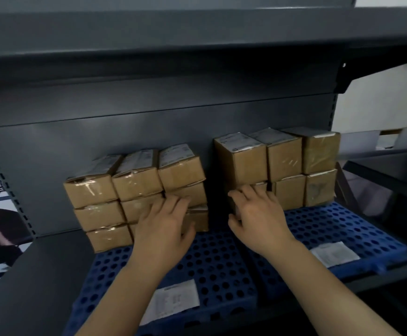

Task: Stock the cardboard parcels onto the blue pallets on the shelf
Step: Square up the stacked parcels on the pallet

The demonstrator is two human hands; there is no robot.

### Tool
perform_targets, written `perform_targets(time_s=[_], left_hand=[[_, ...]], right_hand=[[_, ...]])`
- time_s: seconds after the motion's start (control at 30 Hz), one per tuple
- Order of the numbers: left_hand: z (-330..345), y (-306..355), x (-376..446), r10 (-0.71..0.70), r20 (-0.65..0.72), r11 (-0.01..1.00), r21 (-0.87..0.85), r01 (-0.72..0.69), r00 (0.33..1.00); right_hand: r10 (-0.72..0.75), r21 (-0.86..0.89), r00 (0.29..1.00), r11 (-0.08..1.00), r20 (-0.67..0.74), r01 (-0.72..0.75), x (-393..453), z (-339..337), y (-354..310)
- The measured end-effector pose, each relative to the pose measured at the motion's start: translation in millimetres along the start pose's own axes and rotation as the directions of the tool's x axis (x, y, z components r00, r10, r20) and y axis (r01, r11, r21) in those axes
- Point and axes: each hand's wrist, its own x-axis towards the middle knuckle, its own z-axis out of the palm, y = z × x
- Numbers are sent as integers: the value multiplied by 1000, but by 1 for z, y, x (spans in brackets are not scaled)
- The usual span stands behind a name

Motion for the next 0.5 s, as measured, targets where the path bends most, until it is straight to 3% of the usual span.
perform_targets(time_s=[0.13, 0.27, 0.5], left_hand=[[24, 50, 17, -56, 17, 997, -52, 56, 998], [45, 95, 38, -175, 39, 968, -174, 179, 984], [71, 142, 60, -377, 36, 863, -350, 365, 925]], right_hand=[[-34, -2, 999, 999, 33, 34, -7, -1, 49], [-54, 106, 994, 993, 91, 45, -13, -2, 104], [59, 318, 993, 944, 99, -88, -17, 0, 187]])
